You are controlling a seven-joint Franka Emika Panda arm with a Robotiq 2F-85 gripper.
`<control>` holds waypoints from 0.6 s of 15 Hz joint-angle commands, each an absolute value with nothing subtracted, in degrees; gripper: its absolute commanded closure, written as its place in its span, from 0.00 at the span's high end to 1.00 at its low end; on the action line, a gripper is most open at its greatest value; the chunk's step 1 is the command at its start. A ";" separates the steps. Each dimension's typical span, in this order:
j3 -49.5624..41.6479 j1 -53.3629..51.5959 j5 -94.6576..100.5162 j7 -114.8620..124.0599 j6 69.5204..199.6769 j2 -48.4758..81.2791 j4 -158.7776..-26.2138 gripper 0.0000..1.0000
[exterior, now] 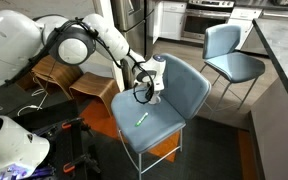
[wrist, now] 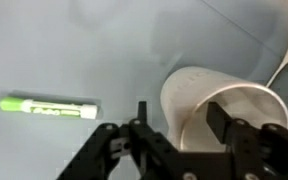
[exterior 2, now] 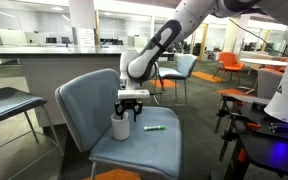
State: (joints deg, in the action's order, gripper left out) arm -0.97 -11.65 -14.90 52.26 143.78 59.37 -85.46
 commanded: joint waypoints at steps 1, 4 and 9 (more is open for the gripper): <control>-0.82 -11.66 -15.95 51.81 142.06 60.24 -83.40 0.37; -0.52 -11.59 -15.96 51.28 142.21 60.22 -83.21 0.15; -0.74 -11.53 -15.34 49.78 142.59 59.27 -84.59 0.02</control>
